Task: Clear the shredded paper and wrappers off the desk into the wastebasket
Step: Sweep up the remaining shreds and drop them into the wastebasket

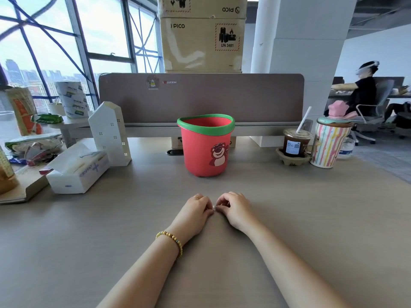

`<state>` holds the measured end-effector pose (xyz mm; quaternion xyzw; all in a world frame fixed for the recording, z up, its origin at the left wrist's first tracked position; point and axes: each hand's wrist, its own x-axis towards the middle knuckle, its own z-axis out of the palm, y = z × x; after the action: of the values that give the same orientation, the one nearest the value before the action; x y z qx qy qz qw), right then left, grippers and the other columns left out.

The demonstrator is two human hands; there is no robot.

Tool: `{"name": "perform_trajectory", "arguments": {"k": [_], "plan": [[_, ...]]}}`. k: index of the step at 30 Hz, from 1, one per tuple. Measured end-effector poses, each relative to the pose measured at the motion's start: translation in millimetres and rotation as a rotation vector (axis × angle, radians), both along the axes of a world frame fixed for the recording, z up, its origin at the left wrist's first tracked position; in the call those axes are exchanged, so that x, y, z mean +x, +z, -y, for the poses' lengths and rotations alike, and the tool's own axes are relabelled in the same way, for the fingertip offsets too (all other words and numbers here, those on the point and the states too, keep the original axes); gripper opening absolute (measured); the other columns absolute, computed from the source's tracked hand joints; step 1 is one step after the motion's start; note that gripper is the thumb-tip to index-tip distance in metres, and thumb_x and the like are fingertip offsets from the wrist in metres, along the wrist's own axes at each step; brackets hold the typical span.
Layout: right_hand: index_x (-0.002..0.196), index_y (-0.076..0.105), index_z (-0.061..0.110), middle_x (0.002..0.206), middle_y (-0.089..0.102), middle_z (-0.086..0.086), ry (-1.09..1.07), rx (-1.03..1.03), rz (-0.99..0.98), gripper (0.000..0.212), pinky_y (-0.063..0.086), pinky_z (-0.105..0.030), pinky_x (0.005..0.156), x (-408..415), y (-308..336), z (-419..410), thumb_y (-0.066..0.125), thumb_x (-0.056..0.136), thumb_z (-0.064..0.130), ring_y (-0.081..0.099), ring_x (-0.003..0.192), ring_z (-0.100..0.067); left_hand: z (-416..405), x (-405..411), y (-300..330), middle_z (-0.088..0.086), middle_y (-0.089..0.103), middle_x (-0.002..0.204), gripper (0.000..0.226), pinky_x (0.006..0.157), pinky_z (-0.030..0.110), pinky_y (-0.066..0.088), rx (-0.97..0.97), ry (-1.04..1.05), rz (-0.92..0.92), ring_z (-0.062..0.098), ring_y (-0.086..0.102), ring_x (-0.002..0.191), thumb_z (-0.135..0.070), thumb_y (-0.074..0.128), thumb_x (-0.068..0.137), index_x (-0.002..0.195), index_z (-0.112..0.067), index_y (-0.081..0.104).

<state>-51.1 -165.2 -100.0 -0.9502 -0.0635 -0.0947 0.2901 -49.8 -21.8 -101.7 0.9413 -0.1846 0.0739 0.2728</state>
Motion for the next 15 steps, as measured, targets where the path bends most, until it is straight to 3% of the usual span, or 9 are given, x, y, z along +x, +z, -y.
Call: {"name": "perform_trajectory", "arguments": {"k": [5,8,11,15], "plan": [[0.09,0.066,0.019,0.101,0.066,0.0,-0.006,-0.014,0.013,0.01,0.039,-0.03,0.085,1.2,-2.1,-0.6,0.06,0.086,0.026,0.052,0.104,-0.02,-0.7,-0.4,-0.7,0.01,0.055,0.11,0.016,0.082,0.022,0.037,-0.022,0.016,0.026,0.024,0.055,0.102,-0.017,0.054,0.091,0.097,-0.004,0.06],[0.082,0.063,0.022,0.091,0.062,0.0,-0.001,0.021,-0.006,0.004,0.039,-0.03,0.083,2.0,-2.6,0.4,0.062,0.085,0.024,0.052,0.103,-0.02,-2.4,-2.4,0.7,0.01,0.062,0.103,0.013,0.075,0.023,0.036,-0.061,0.043,0.046,0.024,0.055,0.097,-0.018,0.052,0.091,0.095,-0.007,0.057],[0.071,0.054,0.025,0.081,0.052,0.005,-0.012,0.117,-0.009,0.018,0.037,-0.027,0.075,1.7,-3.4,3.5,0.064,0.083,0.017,0.052,0.095,-0.02,-5.3,-3.7,1.0,0.009,0.067,0.092,0.008,0.071,0.025,0.038,-0.154,0.092,0.032,0.021,0.055,0.083,-0.017,0.055,0.09,0.089,-0.009,0.058],[0.064,0.052,0.025,0.078,0.055,0.005,-0.052,0.287,-0.003,0.027,0.036,-0.024,0.071,0.1,-2.6,8.0,0.062,0.084,0.01,0.052,0.082,-0.016,-7.6,-3.5,2.1,0.001,0.065,0.075,0.013,0.066,0.023,0.045,-0.311,0.134,-0.022,0.016,0.058,0.068,-0.012,0.059,0.087,0.076,-0.017,0.054]]}}
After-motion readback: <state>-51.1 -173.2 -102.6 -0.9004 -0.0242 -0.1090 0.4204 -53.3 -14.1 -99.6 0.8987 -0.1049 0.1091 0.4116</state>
